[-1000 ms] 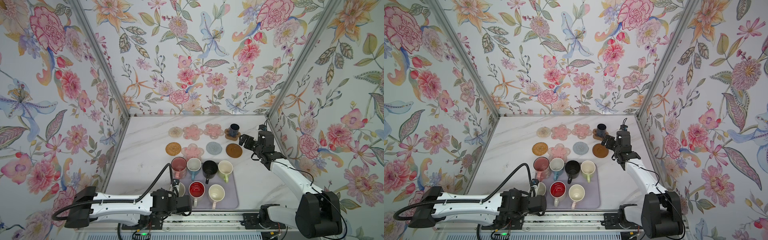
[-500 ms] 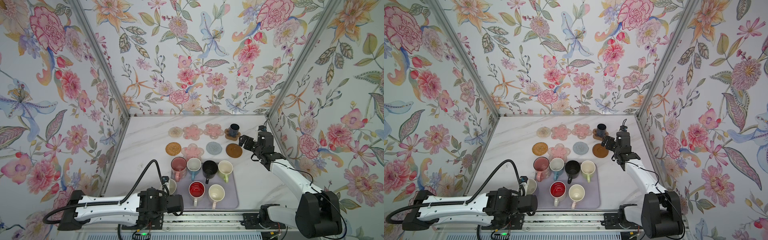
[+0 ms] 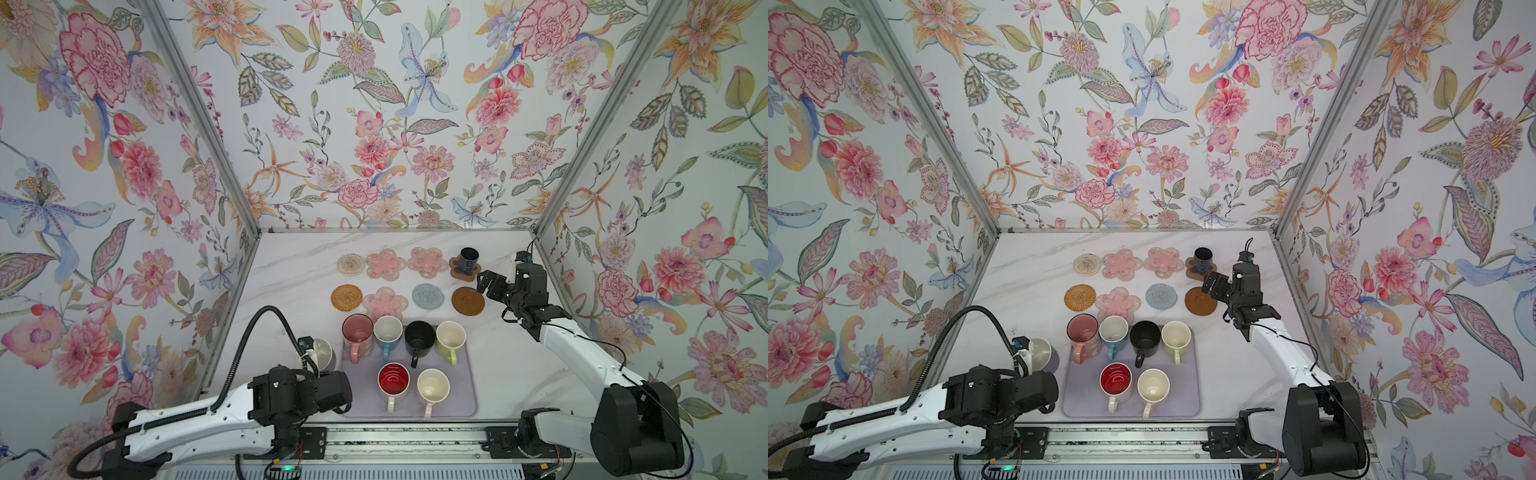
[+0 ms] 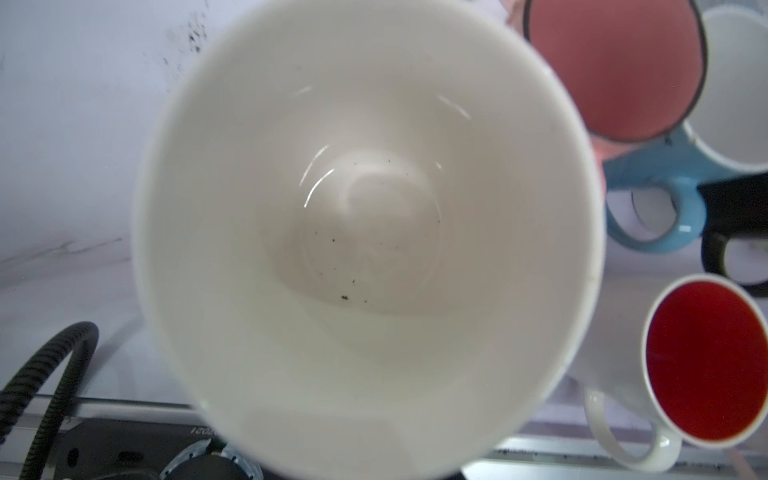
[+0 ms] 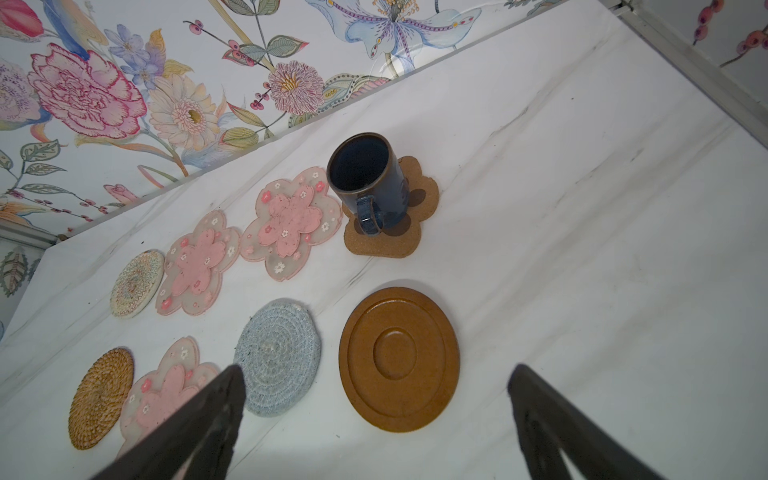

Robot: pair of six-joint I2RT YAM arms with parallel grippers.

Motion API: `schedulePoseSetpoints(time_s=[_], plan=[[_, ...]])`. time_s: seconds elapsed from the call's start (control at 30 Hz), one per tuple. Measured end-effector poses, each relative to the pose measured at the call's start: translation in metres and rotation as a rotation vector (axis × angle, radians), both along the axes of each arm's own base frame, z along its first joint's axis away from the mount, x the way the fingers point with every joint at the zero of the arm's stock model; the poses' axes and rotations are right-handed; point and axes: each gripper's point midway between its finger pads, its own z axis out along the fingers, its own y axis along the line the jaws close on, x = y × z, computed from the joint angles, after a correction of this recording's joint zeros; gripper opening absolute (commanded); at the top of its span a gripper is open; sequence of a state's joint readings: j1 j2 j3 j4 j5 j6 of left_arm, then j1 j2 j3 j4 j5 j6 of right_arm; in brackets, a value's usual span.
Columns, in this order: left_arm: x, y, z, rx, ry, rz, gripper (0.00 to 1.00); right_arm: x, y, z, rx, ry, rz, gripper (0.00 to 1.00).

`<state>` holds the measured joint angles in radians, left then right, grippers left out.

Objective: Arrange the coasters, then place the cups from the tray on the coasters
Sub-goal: 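Lift the cream mug with the left gripper and carry it beyond the tray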

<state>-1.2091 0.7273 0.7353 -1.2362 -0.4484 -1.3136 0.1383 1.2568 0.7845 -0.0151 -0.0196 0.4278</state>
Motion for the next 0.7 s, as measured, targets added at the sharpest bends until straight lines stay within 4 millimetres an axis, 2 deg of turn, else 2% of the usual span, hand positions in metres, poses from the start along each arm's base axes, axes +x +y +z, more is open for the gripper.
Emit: schedulePoseSetpoints(time_s=[0.17,0.33,0.53,0.7], plan=[[0.03,0.015,0.023,0.02,-0.076,0.051,0.0,-0.004,0.0,-0.004,0.0,0.023,0.004,0.99],[0.07,0.023,0.046,0.083,-0.135,0.062,0.0,-0.008,0.002,0.002,0.008,0.017,0.015,0.99],[0.126,0.036,0.039,0.106,-0.096,0.064,0.0,-0.013,0.002,0.006,0.011,0.012,0.019,0.99],[0.182,0.019,0.044,0.097,-0.11,-0.036,0.0,-0.019,0.002,0.008,0.009,0.024,0.023,0.99]])
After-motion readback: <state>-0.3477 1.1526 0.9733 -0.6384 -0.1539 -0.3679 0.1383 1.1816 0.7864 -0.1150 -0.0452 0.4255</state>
